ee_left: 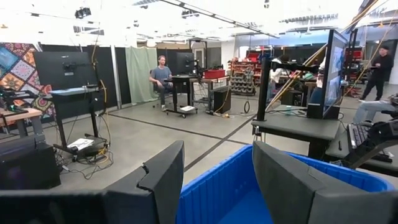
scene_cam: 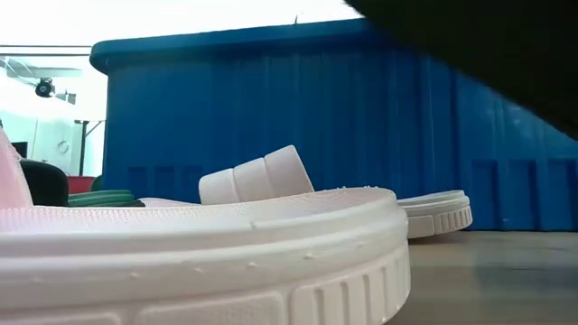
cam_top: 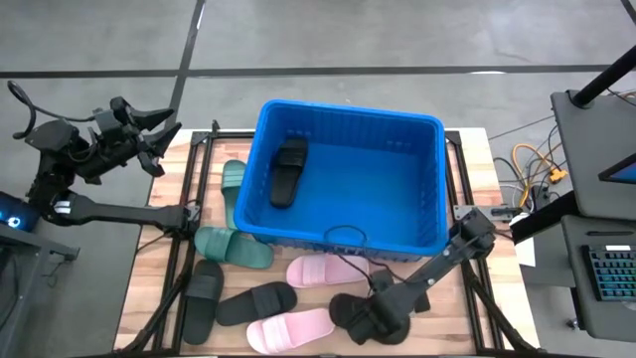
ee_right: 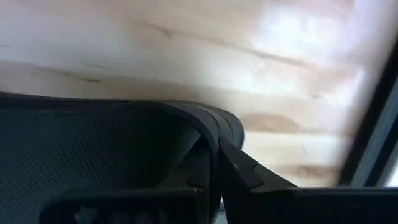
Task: Pick and place slides into bin
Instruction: Put the right black slide into the blue bin
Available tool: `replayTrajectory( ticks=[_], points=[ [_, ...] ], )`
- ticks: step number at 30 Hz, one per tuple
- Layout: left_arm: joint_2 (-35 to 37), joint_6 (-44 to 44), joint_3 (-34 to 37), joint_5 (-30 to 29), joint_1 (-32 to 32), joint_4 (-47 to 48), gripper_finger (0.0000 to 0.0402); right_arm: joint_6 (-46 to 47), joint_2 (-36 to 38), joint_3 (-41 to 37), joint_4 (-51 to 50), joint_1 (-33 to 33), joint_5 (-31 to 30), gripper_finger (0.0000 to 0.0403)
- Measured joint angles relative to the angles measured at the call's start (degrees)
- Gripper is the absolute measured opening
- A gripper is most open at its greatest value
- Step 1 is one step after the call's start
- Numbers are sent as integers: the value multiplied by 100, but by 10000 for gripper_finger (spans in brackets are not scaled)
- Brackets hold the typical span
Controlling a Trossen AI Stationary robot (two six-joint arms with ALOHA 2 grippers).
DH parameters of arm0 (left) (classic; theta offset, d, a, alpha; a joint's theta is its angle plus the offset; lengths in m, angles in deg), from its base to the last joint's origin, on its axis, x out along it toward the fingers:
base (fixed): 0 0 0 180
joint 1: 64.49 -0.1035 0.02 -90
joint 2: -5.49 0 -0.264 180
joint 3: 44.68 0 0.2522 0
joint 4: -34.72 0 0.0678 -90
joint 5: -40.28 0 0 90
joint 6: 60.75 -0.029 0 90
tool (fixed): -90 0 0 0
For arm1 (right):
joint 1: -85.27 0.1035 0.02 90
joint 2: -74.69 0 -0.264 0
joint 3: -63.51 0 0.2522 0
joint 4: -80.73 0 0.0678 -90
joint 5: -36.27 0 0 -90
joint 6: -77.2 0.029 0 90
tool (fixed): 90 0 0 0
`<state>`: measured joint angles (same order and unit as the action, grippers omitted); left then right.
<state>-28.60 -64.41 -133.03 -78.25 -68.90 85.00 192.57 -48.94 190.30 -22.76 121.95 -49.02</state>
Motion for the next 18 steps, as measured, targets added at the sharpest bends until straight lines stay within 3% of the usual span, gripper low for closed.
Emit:
replayTrajectory(
  ticks=[12, 18],
  points=[
    [-4, 26, 0, -2, 0, -4, 176, -1291, 719, 813, -31, -7, -1379, 11],
    [-23, 35, 0, -2, -2, -12, 176, -2206, 806, 1536, 46, -14, -2618, 11]
  ],
)
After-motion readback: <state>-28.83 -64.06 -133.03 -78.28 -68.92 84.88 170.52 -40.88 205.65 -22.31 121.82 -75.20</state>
